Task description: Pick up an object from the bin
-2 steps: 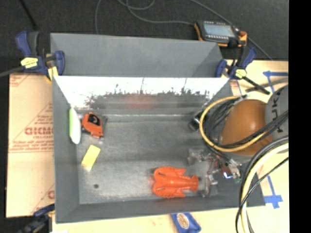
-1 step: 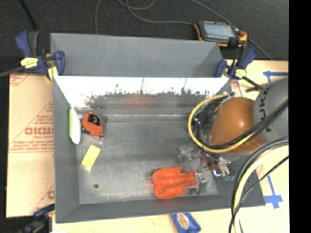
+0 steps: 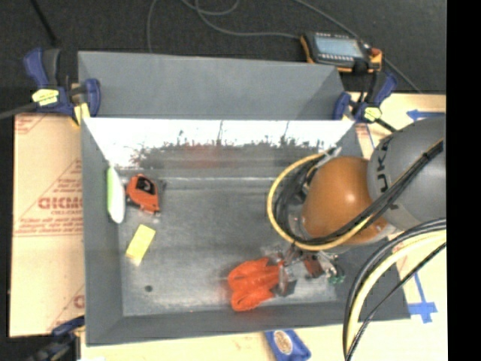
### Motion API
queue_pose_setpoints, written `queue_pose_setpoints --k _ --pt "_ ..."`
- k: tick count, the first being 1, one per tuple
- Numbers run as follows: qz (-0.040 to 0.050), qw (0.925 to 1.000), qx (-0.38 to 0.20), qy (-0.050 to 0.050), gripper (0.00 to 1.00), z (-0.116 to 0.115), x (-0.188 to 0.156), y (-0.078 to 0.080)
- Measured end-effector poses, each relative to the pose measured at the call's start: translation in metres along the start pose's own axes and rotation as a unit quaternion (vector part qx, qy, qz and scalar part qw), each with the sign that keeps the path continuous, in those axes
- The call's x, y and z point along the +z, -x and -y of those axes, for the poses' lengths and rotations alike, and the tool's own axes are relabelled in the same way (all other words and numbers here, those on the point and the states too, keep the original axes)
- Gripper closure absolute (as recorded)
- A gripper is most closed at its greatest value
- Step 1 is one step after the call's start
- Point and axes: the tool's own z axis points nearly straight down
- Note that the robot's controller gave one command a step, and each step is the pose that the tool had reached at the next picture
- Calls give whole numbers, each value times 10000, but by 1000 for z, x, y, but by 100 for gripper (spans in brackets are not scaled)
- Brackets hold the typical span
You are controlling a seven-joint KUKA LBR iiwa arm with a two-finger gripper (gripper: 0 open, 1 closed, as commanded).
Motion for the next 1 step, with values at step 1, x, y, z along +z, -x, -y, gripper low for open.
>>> queue_pose_setpoints --k 1 --pt "-4 10000 -5 -1 100 0 0 0"
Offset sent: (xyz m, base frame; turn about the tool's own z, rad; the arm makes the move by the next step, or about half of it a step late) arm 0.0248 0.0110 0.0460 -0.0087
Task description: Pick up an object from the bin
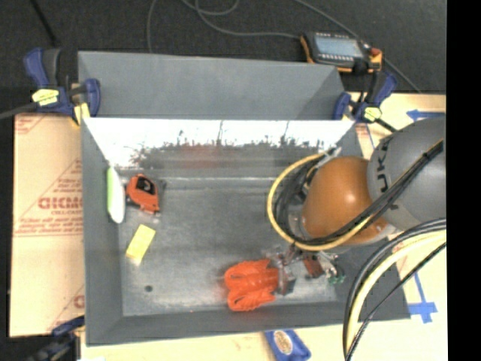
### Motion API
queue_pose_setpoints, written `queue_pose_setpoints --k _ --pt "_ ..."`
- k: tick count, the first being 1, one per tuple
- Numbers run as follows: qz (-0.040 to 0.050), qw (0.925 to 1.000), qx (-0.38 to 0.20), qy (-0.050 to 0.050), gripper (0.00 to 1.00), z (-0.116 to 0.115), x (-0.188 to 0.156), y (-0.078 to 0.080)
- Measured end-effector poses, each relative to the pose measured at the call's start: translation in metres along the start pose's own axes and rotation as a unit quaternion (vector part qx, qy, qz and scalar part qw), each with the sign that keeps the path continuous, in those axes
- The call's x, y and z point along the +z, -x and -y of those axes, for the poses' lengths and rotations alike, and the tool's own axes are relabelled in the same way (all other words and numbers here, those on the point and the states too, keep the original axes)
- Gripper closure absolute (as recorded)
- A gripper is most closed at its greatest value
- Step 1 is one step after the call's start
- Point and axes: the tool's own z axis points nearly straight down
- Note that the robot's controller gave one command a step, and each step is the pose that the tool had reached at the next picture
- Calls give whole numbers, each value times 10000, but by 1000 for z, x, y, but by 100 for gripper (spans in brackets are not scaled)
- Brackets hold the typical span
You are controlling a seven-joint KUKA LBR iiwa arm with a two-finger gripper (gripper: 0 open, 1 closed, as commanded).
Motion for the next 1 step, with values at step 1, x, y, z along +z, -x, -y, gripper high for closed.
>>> queue_pose_setpoints --k 1 --pt "-46 10000 -38 15 100 -2 -32 19"
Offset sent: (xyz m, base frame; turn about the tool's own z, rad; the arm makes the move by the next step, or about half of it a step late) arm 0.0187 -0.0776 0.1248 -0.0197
